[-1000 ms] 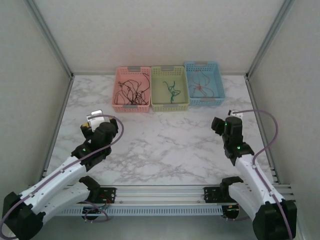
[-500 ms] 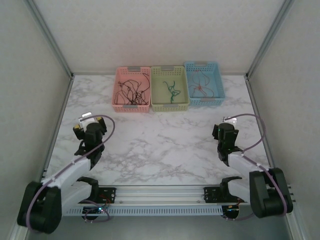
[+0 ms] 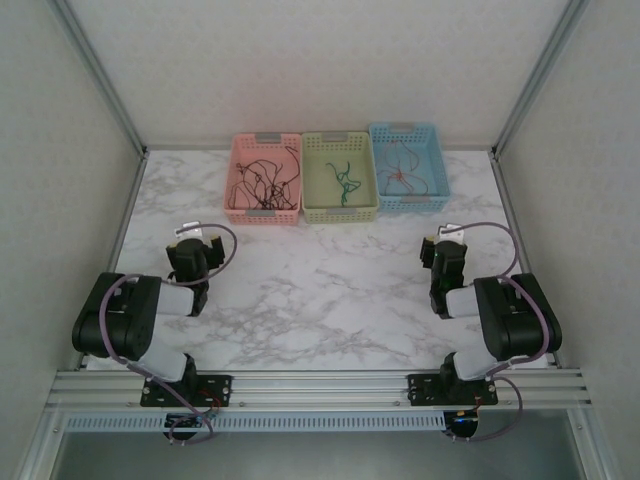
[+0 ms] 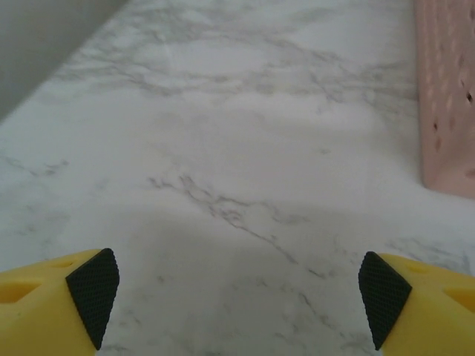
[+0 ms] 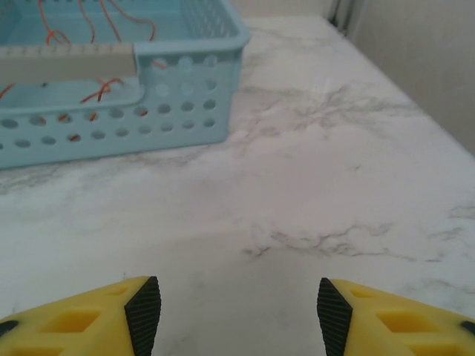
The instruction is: Untangle the cables
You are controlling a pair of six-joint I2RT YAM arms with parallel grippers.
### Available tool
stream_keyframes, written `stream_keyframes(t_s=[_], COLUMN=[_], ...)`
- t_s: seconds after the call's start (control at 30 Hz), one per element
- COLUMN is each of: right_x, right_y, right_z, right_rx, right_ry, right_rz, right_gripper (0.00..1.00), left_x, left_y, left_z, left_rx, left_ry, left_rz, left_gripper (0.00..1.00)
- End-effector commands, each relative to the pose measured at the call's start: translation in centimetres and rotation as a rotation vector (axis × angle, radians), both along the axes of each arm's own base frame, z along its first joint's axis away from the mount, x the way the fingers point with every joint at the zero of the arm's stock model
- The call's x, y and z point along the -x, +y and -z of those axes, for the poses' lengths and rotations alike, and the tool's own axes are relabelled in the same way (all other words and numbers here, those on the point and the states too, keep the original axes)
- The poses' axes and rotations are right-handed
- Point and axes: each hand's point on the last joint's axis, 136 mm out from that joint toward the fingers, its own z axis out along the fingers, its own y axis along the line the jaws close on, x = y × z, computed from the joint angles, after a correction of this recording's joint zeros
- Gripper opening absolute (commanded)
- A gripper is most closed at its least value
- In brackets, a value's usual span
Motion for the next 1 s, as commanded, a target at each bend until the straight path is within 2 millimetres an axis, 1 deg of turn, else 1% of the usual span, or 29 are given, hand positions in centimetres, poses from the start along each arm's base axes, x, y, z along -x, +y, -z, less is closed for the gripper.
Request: stream_keyframes(t_s=[0.0, 0.03, 0.07, 0.1, 0.13, 0.17, 0.83, 0.97], right_x=[-1.76, -1.92, -1.90, -1.86, -1.89, -1.83, -2.02, -2.00], right_y=[0.09, 0.06, 0.05, 0.05, 0.04, 0.03, 0.18, 0.49], right_z=[-1.57, -1.70, -1.71, -1.63, -1.70, -1.59, -1.50, -1.67], right_rx=[-0.033, -0.036, -0.032, -0.037, -0.033, -0.036, -0.046, -0.044], right_ry=[-0.037, -0.039, -0.045, -0.033, -0.044, -0.033, -0.025, -0.035], right_rz=[-0.032, -0.030, -0.031, -0.029, -0.030, -0.029, -0.045, -0.064], right_gripper=[0.61, 0.62, 0.63, 0.67, 0.95, 0.99, 0.99, 0.99], left_x=[-2.28, -2.44, -2.56, -2.56, -2.58, -2.57, -2.56, -2.57], left_y=[-1.01, -0.75, -0.70, -0.60, -0.60, -0.58, -0.61, -0.62], left_z=[-2.69, -2.63, -2.54, -2.57, -2.59, -2.55, -2.56, -2.55], left_rx=[0.051, 0.066, 0.080, 0.084, 0.084, 0.084, 0.084, 0.085], left_ry=[-0.089, -0.075, -0.070, -0.072, -0.072, -0.072, -0.072, -0.071], left_rz=[0.081, 0.075, 0.083, 0.083, 0.082, 0.082, 0.083, 0.083], left_gripper=[0.91, 1.00, 1.00, 1.00, 1.00, 1.00, 1.00, 1.00])
